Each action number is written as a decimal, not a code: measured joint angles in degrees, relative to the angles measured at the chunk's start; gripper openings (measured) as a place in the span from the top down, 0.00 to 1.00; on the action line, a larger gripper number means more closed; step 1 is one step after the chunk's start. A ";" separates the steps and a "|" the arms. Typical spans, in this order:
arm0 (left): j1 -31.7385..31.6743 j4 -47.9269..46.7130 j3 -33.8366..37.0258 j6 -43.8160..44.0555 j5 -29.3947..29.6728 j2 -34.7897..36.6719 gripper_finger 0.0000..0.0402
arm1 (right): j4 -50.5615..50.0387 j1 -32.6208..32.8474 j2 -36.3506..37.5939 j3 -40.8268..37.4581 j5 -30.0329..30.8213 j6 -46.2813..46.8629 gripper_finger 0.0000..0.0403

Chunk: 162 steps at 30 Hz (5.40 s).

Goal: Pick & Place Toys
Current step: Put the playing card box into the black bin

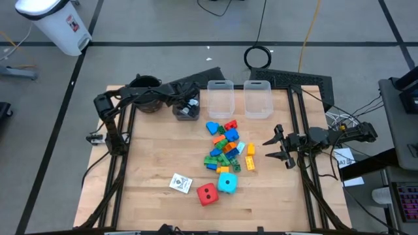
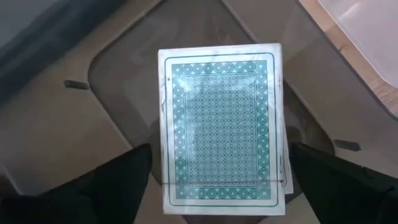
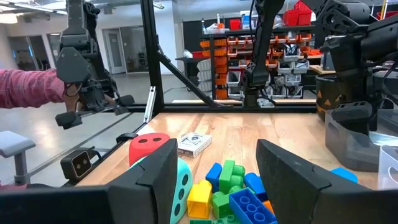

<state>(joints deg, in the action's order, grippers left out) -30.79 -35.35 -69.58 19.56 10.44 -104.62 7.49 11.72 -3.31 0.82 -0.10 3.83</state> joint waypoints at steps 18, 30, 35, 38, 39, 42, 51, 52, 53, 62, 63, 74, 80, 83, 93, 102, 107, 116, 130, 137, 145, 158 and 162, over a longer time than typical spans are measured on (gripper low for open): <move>1.12 0.90 -0.02 -7.11 0.01 14.68 0.02 | 0.01 -0.02 0.02 0.00 0.00 0.00 0.53; 11.83 0.37 -0.02 -8.55 0.47 27.76 0.02 | 0.02 0.00 0.02 0.01 0.00 0.00 0.53; 15.26 0.33 -0.02 -9.15 3.14 28.46 0.02 | 0.00 0.00 0.02 0.00 0.00 0.00 0.53; 16.65 0.33 -0.02 -9.05 2.96 28.48 0.02 | 0.01 -0.02 0.02 0.01 0.00 0.00 0.54; 17.53 0.17 -0.02 -9.84 1.69 28.48 0.02 | 0.00 -0.02 0.02 0.01 0.00 0.00 0.54; 23.37 -3.78 -0.04 -15.29 -1.82 28.50 0.02 | 0.00 0.00 0.02 0.02 0.00 0.00 0.53; 48.22 -9.59 -0.04 -4.30 -1.80 24.51 0.02 | 0.00 0.00 0.02 0.02 0.00 0.00 0.54; 50.64 -9.93 -0.05 -2.22 -1.57 23.52 0.02 | 0.02 -0.01 0.02 0.01 -0.01 0.00 0.54; 52.85 -10.13 -0.07 -0.19 -1.42 22.25 0.02 | 0.02 -0.01 0.02 0.02 -0.01 0.00 0.53; 64.89 -9.53 -0.04 9.92 2.67 6.97 0.02 | 0.00 -0.02 0.02 0.00 0.00 0.00 0.54; 65.23 -9.52 -0.04 10.80 2.65 5.30 0.02 | 0.00 0.00 0.02 0.00 0.00 -0.02 0.54; 63.70 -14.00 -0.28 19.17 3.47 -5.25 0.02 | 0.00 0.00 0.02 0.02 0.00 0.00 0.53; 61.63 -18.21 -0.06 27.26 5.84 -4.65 0.02 | 0.00 0.00 0.02 0.01 0.00 0.00 0.53; 60.37 -18.53 0.00 25.82 6.20 -4.49 0.02 | 0.02 -0.01 0.02 0.01 0.00 0.00 0.54; 55.41 -21.93 0.04 13.67 4.07 2.86 0.02 | 0.02 0.00 0.02 0.01 -0.01 0.00 0.53; 51.91 -21.88 0.02 0.97 -5.28 5.83 0.02 | 0.00 0.00 0.00 0.01 0.00 0.00 0.54; 51.01 -21.03 1.45 -1.88 -5.68 5.19 0.02 | 0.02 0.00 0.02 0.02 0.00 0.00 0.54; 49.48 -14.71 9.33 3.64 -10.16 5.42 0.02 | 0.00 -0.02 0.02 0.02 0.00 0.00 0.53; 51.50 -13.97 10.12 7.31 -11.04 10.71 0.02 | 0.00 -0.02 0.02 0.01 0.00 0.00 0.53; 53.88 -10.05 10.68 10.18 -10.45 10.52 0.02 | -0.02 -0.02 0.02 0.02 0.00 0.00 0.53; 56.36 -7.97 13.77 13.55 -6.17 9.22 0.02 | 0.00 -0.01 0.02 0.02 0.00 -0.01 0.54; 56.71 3.32 21.34 18.80 -5.45 9.55 0.02 | 0.02 -0.02 0.02 0.00 0.00 0.00 0.54; 56.76 3.32 21.38 15.26 -3.10 9.49 0.02 | 0.00 -0.02 0.02 0.02 0.00 0.00 0.53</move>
<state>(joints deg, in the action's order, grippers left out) 25.98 -32.03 -48.21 34.83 7.34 -95.13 7.49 11.70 -3.29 0.84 -0.10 3.84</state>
